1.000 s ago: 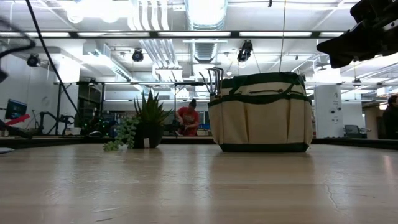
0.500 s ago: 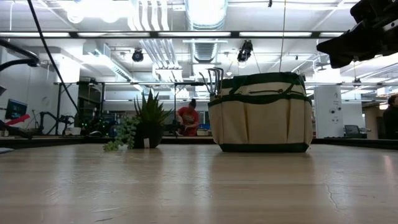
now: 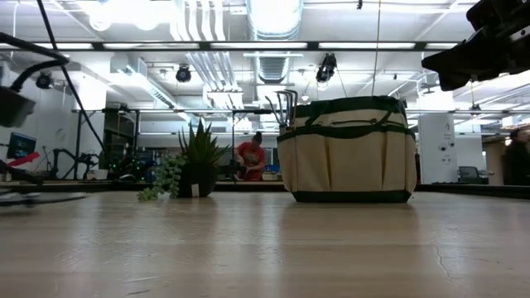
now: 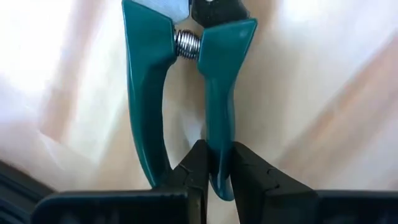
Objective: Pick & Place Garden tools in Gardening bag
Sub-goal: Put the green shear scissors into the gardening bag
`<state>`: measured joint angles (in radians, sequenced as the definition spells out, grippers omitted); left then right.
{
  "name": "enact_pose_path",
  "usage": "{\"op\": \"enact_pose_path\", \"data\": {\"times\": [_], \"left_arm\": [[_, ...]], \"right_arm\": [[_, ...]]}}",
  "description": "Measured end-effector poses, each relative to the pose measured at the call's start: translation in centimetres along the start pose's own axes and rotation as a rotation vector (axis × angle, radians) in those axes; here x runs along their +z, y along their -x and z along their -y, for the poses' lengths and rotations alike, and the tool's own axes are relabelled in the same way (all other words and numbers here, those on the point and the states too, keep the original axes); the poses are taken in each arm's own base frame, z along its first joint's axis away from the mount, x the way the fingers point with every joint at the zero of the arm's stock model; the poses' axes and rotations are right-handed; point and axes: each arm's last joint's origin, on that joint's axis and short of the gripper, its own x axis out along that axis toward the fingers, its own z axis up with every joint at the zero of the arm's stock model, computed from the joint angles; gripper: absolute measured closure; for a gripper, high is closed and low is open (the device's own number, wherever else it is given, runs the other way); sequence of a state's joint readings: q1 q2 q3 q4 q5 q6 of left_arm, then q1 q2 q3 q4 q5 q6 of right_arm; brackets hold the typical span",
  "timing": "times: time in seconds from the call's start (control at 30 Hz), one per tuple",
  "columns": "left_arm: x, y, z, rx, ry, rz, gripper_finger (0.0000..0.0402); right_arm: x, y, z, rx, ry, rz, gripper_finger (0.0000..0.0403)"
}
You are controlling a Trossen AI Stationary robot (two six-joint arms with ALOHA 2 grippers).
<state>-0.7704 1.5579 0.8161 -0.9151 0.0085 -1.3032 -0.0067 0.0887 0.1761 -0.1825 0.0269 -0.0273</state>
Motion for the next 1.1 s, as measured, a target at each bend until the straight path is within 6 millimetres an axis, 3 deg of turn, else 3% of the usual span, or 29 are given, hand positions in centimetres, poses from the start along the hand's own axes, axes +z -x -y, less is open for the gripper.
{"op": "enact_pose_path", "data": {"times": [0.47, 1.1], "left_arm": [[1.3, 1.2, 0.2, 0.042, -0.084, 0.138, 0.0354], [6.0, 5.6, 0.9, 0.003, -0.204, 0.284, 0.0352]], "right_arm": [[0.0, 0.0, 0.0, 0.0, 0.0, 0.0, 0.0394], [0.0, 0.0, 0.0, 0.0, 0.0, 0.001, 0.0394]]}}
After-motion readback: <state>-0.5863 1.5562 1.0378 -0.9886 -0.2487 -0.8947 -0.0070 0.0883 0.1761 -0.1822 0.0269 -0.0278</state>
